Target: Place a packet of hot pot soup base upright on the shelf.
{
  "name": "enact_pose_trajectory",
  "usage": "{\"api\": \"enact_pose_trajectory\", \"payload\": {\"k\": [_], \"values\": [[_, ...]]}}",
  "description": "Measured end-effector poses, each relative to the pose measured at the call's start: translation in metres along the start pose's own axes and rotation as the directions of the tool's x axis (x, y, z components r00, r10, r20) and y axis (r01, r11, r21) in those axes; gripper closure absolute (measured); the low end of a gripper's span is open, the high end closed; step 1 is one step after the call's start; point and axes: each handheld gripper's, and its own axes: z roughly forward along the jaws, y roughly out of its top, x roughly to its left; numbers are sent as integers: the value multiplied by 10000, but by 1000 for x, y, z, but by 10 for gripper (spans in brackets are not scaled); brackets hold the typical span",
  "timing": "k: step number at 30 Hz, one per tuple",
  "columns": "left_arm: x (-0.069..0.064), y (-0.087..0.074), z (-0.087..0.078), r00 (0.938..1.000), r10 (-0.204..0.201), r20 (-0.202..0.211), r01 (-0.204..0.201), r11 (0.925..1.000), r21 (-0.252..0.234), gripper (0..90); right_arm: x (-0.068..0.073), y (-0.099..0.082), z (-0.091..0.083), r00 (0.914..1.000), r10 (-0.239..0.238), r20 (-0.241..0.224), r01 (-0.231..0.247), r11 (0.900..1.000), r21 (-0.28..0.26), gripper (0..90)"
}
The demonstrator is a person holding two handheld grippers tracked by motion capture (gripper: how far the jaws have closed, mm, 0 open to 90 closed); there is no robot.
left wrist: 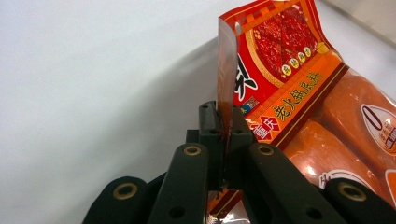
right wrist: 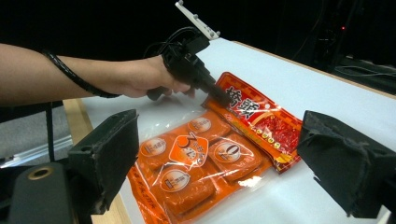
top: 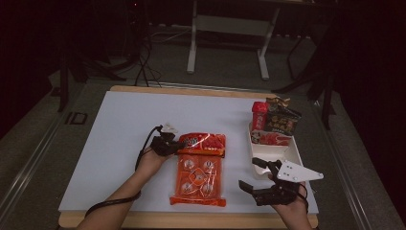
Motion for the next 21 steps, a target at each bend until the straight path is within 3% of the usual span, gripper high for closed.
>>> {"api": "enact_pose_trajectory", "payload": {"k": [11,21], "values": [[-9,6,-25,9999,65,152,-53,9966,-827,899,-5,0,0,9993,354,-75,-355,9993,-103,104],[-20,14,-45,9989,424,208,-394,9907,-1300,899,-10,-2,-1,9985,460,293,-453,9987,-236,105]]}}
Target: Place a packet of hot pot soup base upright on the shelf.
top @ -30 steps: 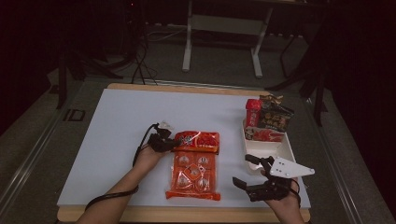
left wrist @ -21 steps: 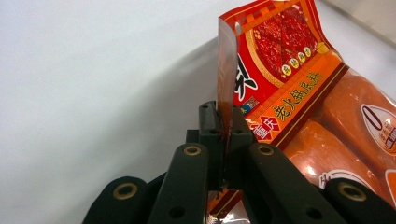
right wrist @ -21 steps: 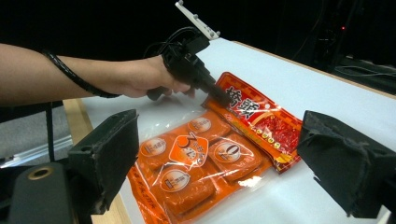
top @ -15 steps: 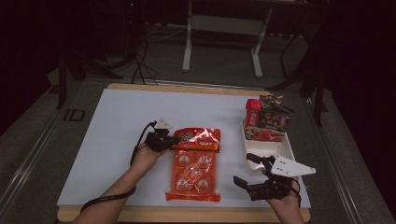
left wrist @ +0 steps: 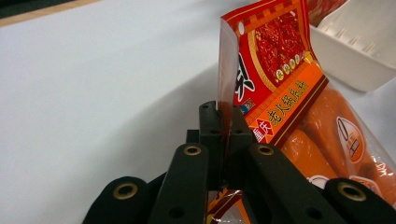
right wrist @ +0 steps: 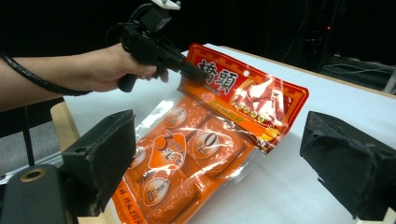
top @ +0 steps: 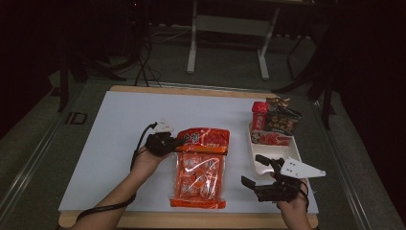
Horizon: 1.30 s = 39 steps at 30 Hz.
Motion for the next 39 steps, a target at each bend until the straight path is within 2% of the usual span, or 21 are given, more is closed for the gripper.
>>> {"api": "enact_pose_trajectory", "payload": {"k": [9,12,15,18,23,28,32,33,37,39], "values": [[-7,2,-14,9997,247,47,-246,9994,-243,899,-4,-1,-1,9996,38,284,-37,10000,-34,105],[-11,4,-20,9995,309,118,-304,9988,-376,900,-4,-1,-2,9995,-140,274,142,9999,-85,134],[-14,6,-23,9990,435,104,-430,9981,-436,899,-4,-1,-2,9999,-79,69,81,9998,-199,135],[-19,8,-28,9983,567,144,-558,9970,-533,899,-4,2,-3,9995,-250,175,255,9992,-292,137],[-26,10,-38,9966,776,286,-752,9942,-772,900,-3,4,-5,9994,-354,18,354,9984,-430,128],[-35,12,-46,9933,1083,393,-1031,9879,-1163,900,-4,5,-4,9993,-116,349,125,9996,-239,110],[-44,16,-52,9893,1362,531,-1279,9822,-1380,900,-3,6,-5,9993,157,345,-149,9996,-219,105],[-46,17,-53,9878,1451,573,-1357,9802,-1440,900,-3,7,-5,9995,265,198,-259,9992,-289,104],[-56,20,-58,9818,1780,659,-1653,9725,-1643,900,-3,10,-6,9991,227,354,-218,9994,-253,104],[-63,22,-61,9779,2010,574,-1878,9653,-1813,900,-4,11,-6,9991,292,304,-287,9995,-155,104]]}}
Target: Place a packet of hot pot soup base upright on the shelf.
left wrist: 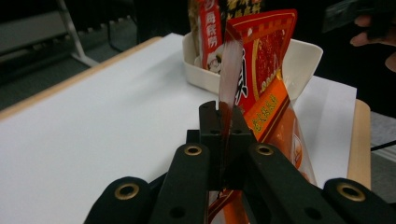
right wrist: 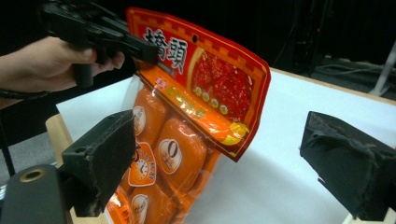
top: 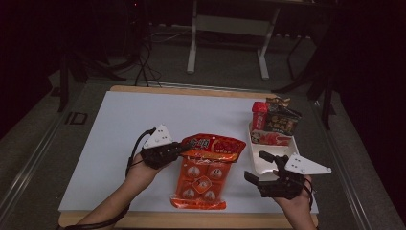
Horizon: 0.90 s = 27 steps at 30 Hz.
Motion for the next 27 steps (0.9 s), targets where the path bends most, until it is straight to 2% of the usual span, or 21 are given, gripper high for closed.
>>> {"api": "enact_pose_trajectory", "payload": {"k": [1,2,4,6,9,10,13,15,18,20,23,24,27], "values": [[-3,1,-1,9999,163,47,-163,9998,-75,900,0,0,0,10000,21,86,-21,10000,-7,104],[-7,3,-2,9993,364,-21,-364,9992,-138,900,0,1,1,10000,45,-19,-45,10000,67,104],[-13,6,-3,9986,508,134,-504,9983,-280,900,0,0,1,10000,-45,81,43,9999,126,106],[-17,9,-6,9967,646,489,-621,9968,-510,900,0,0,0,9999,-36,99,35,9999,138,106],[-22,13,-9,9937,779,801,-714,9942,-805,900,-1,0,-2,9999,137,-44,-136,9999,34,105],[-26,15,-10,9931,916,733,-847,9921,-920,900,-2,1,-2,9996,230,-185,-228,9997,75,103],[-33,21,-18,9885,1258,835,-1128,9830,-1449,900,-2,3,-5,9996,186,-217,-188,9998,-68,104],[-37,26,-23,9837,1557,896,-1379,9740,-1796,900,-1,4,-6,9991,162,-399,-169,9997,-163,108],[-40,32,-26,9808,1742,875,-1546,9685,-1952,900,-1,6,-5,9983,127,-574,-138,9997,-193,130],[-41,35,-27,9798,1856,740,-1683,9663,-1950,900,1,10,-4,9989,-1,-475,-12,9996,-271,135],[-39,38,-31,9803,1852,687,-1662,9613,-2197,900,0,14,-1,9984,13,-560,-33,9994,-343,138],[-38,38,-33,9786,1896,801,-1672,9592,-2279,900,-1,14,0,9984,30,-567,-49,9994,-337,138],[-36,41,-38,9782,1913,813,-1683,9584,-2304,900,-4,15,5,9984,108,-560,-125,9995,-306,138]]}}
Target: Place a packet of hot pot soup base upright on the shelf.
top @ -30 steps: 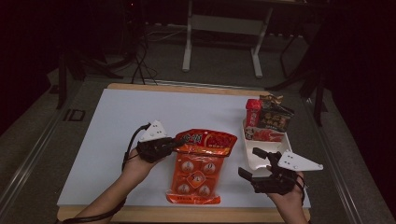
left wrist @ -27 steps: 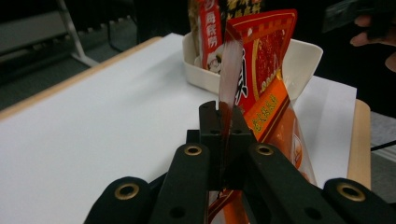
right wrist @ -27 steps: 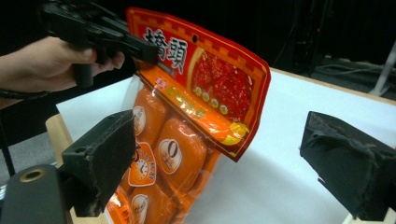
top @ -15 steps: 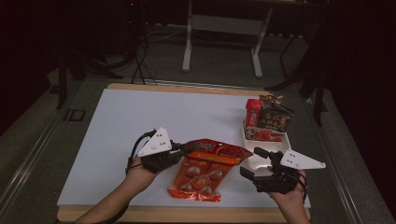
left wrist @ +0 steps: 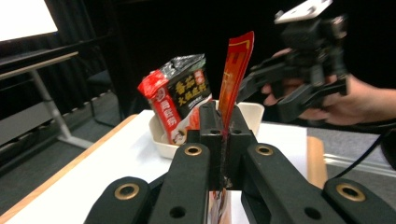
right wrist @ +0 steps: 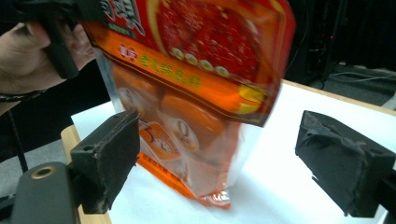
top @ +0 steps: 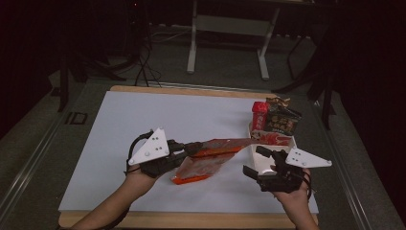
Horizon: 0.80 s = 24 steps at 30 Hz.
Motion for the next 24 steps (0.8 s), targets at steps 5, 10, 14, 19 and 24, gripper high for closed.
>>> {"api": "enact_pose_trajectory", "payload": {"k": [5,10,14,19,24], "values": [[3,3,-6,10000,-40,-52,39,10000,-45,900,-5,2,8,9995,201,-227,-201,9998,-31,150],[-1,7,-8,9993,-61,358,69,9997,-220,900,-3,8,15,9989,-71,-460,67,9999,-87,180],[-6,9,-7,9984,-186,542,207,9990,-397,900,-3,11,19,9935,-69,-1137,48,9998,-185,311],[-8,11,-5,9977,-253,628,283,9985,-468,900,0,13,18,9799,-584,-1908,551,9982,-225,604],[-8,11,-2,9967,-375,723,407,9983,-424,900,3,18,17,9705,-820,-2266,823,9966,-80,800]]}}
